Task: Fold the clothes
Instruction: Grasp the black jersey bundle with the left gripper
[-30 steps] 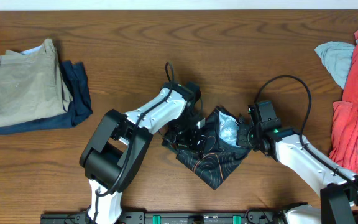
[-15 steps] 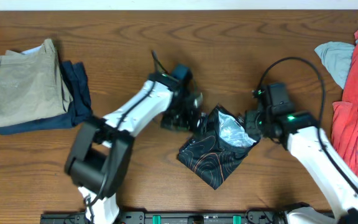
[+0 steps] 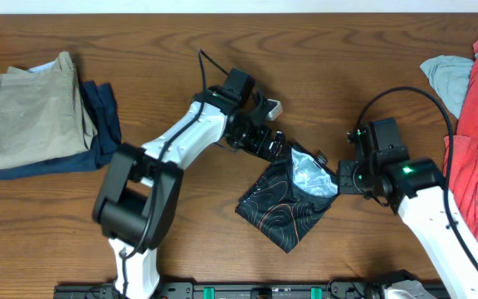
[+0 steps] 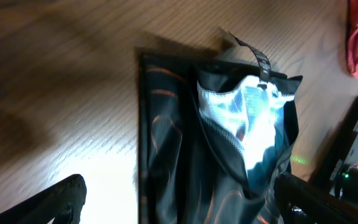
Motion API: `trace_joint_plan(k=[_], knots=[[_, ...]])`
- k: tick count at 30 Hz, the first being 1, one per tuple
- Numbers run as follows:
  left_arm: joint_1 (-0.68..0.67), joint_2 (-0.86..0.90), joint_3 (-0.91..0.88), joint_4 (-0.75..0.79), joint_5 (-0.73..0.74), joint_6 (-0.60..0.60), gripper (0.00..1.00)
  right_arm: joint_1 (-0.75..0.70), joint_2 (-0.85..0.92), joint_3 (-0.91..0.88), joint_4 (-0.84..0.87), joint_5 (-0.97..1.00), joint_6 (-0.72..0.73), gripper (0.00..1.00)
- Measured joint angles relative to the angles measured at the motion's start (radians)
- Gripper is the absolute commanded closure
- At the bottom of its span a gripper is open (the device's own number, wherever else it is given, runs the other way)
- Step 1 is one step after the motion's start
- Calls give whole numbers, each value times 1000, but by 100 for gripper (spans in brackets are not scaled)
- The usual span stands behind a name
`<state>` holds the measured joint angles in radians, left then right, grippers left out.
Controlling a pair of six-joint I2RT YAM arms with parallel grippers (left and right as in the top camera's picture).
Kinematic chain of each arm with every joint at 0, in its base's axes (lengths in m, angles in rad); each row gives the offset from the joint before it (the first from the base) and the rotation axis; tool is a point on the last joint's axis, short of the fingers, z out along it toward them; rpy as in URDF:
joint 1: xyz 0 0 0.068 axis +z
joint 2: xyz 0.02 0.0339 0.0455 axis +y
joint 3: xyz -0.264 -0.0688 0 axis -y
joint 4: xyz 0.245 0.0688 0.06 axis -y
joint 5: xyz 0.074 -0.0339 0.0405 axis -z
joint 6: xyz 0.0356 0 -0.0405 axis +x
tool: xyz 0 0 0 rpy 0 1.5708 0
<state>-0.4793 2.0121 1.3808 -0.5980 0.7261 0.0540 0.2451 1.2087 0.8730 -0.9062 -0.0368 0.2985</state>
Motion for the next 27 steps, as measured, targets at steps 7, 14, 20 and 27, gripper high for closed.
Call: trace_joint_plan(k=[7, 14, 20, 27], knots=[[-13, 92, 5, 42, 81, -6, 2, 0, -77, 0, -23, -8, 0, 81], [-104, 109, 17, 3, 124, -14, 8, 0, -101, 0, -25, -11, 0, 81], [-179, 119, 17, 16, 85, -26, 39, 0, -101, 0, -27, -12, 0, 82], [-180, 137, 14, 16, -11, -30, 94, 0, -101, 0, -36, -12, 0, 82]])
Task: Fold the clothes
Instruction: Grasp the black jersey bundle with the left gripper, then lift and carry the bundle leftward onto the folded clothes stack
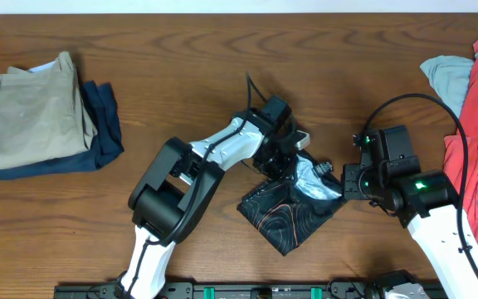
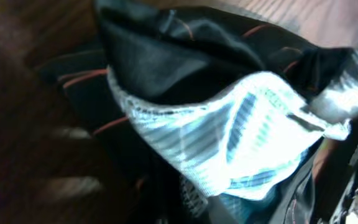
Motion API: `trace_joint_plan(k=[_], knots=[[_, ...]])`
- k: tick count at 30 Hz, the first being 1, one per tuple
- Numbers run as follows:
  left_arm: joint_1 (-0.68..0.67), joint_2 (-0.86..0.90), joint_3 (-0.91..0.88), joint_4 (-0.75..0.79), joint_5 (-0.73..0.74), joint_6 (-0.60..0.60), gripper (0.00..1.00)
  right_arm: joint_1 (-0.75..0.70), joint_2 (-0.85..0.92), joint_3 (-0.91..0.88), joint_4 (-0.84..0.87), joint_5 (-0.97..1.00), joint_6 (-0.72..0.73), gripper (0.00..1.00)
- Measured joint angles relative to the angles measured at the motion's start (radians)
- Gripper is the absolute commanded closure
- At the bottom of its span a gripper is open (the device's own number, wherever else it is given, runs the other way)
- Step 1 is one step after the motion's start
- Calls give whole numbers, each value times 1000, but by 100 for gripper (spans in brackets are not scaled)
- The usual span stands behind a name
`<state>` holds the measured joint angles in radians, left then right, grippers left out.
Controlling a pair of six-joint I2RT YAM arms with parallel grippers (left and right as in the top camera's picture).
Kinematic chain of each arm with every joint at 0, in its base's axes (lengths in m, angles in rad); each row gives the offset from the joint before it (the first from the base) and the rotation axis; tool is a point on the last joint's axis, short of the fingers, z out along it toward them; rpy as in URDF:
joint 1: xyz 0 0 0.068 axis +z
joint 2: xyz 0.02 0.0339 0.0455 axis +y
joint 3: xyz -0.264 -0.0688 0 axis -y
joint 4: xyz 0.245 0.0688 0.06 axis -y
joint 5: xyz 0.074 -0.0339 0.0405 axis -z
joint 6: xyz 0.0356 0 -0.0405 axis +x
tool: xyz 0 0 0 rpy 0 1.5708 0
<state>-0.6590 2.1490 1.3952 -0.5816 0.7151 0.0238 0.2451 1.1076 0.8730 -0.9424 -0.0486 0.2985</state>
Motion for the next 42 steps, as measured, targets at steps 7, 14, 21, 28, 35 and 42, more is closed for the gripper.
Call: trace_joint_plan(k=[7, 14, 21, 28, 35, 42], knots=[[5, 0, 0, -1, 0, 2, 94, 0, 0, 0, 0, 0, 0, 82], [73, -5, 0, -14, -2, 2, 94, 0, 0, 0, 0, 1, 0, 82], [286, -96, 0, -16, -142, 2, 94, 0, 0, 0, 0, 5, 0, 82], [499, -289, 0, 34, -378, 3, 94, 0, 0, 0, 5, 9, 0, 82], [632, -388, 0, 125, -544, 3, 94, 0, 0, 0, 11, 13, 0, 82], [723, -389, 0, 182, -592, 3, 94, 0, 0, 0, 12, 29, 0, 81]])
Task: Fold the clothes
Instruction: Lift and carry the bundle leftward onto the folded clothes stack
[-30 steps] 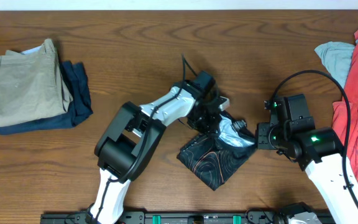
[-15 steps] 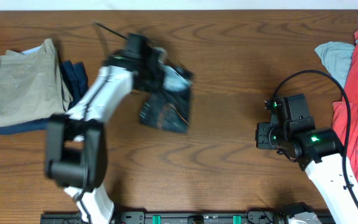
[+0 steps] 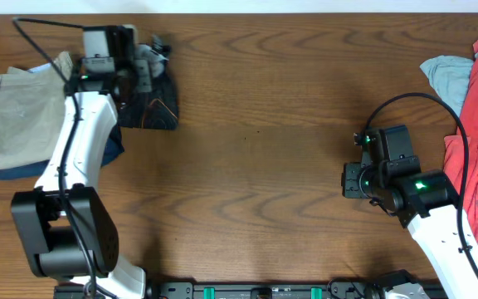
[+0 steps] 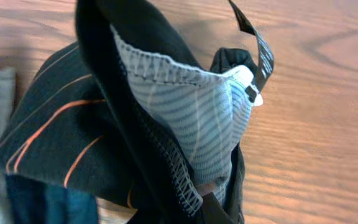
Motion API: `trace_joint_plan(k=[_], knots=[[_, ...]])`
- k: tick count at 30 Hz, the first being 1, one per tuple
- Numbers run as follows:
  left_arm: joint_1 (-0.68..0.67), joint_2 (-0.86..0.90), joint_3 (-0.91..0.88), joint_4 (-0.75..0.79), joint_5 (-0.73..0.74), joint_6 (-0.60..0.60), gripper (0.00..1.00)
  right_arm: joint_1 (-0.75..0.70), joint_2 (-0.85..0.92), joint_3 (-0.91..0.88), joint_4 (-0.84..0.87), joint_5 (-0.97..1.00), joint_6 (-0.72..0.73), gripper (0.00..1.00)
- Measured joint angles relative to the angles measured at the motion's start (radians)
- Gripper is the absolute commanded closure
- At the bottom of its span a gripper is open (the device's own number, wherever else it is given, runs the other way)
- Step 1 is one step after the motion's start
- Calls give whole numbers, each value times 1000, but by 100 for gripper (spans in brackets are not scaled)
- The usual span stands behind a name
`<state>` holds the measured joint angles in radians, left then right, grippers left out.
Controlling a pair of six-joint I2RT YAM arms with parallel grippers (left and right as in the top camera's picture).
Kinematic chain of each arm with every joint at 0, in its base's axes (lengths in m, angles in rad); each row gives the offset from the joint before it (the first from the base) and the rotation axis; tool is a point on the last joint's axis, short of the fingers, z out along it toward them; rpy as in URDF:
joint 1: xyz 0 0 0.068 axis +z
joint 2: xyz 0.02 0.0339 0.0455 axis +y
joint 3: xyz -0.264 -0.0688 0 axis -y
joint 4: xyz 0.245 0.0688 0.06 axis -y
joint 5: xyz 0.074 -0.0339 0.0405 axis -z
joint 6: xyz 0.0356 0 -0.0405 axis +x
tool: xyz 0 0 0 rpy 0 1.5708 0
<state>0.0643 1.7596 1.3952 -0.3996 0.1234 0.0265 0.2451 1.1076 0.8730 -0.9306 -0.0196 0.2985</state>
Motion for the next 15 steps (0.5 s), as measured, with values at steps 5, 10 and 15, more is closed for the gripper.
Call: trace_joint_plan(k=[5, 10, 15], knots=[[44, 0, 0, 11, -4, 0, 94, 0, 0, 0, 2, 21, 0, 80], [100, 0, 16, 37, -16, 0, 94, 0, 0, 0, 7, 45, 0, 79], [191, 0, 30, 92, -23, -21, 94, 0, 0, 0, 7, 55, 0, 78]])
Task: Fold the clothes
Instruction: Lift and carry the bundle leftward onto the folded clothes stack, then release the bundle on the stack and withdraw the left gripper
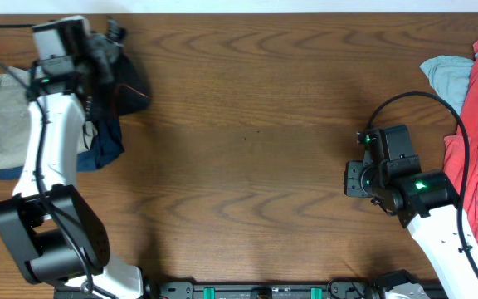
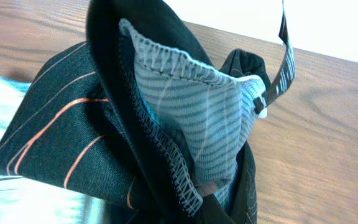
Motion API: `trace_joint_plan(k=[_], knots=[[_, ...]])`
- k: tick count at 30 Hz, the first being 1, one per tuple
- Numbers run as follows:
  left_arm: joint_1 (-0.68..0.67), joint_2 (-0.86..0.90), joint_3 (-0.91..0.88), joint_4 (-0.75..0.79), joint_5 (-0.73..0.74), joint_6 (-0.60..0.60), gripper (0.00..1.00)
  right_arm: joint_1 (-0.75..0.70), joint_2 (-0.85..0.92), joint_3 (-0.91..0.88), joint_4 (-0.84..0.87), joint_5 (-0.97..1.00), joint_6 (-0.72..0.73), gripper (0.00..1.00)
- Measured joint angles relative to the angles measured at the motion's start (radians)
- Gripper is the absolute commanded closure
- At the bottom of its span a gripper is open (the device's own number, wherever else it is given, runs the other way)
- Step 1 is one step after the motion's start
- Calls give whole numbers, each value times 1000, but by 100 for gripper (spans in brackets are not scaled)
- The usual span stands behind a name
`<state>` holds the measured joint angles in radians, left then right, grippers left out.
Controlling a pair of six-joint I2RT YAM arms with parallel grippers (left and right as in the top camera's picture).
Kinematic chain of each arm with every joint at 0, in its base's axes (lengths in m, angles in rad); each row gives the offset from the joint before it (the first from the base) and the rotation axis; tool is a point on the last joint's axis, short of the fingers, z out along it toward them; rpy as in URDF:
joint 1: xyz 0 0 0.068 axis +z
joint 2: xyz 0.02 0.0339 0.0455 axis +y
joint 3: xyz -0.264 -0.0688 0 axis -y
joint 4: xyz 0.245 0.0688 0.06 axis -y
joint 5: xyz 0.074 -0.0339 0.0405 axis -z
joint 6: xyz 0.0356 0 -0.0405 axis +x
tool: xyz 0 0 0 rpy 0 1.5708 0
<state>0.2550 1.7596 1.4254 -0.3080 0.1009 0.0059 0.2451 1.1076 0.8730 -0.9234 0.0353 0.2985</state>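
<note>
A folded black garment with orange lines [image 1: 129, 85] hangs at the far left back of the table, bunched in my left gripper [image 1: 104, 51], which is shut on it. The left wrist view shows the garment [image 2: 67, 137] close up, with its grey striped lining [image 2: 210, 124] turned outward; the cloth hides the fingers. It hangs over the right edge of the folded pile, made of a khaki piece on a navy piece [image 1: 99, 139]. My right gripper [image 1: 352, 179] hovers low at the right with nothing in it.
Unfolded clothes lie heaped at the right edge: a red one and a light blue one [image 1: 446, 73]. The right arm's cable [image 1: 413, 95] loops above its wrist. Bare wooden table [image 1: 247, 141] spans the middle.
My left gripper, still holding the black garment, has shifted left and slightly back, so the garment now overlaps the pile's right edge. The right arm has not moved.
The black garment lay folded at the table's middle, my left gripper open beside it and the right gripper at its right corner. Then the left gripper was down on it. Later it held the garment beside the left pile, and now over the pile's edge.
</note>
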Motion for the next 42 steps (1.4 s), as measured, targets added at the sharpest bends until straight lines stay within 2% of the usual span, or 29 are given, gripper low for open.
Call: trace_joint_plan(k=[11, 12, 16, 17, 27, 31, 37, 40, 42], knots=[[260, 1, 0, 26, -3, -150, 93, 0, 0, 0, 0, 6, 4, 79], [277, 3, 0, 23, -3, -161, 86, 0, 0, 0, 0, 6, 4, 79], [337, 28, 0, 21, -4, -183, 13, 0, 0, 0, 0, 6, 4, 79], [347, 33, 0, 21, -4, -187, 0, 0, 0, 0, -1, 7, 4, 79], [398, 55, 0, 21, -3, -194, 2, 0, 0, 0, -3, 7, 5, 77], [398, 55, 0, 28, 44, -194, 2, 0, 0, 0, -3, 7, 5, 74], [365, 55, 0, 27, 142, -193, 2, 0, 10, 0, 22, 9, 13, 43], [304, 55, 0, 4, 163, -193, 2, 0, 46, 0, 62, 2, 11, 34], [241, 56, 0, -12, 171, -192, 2, 0, 85, 0, 94, -15, 10, 25]])
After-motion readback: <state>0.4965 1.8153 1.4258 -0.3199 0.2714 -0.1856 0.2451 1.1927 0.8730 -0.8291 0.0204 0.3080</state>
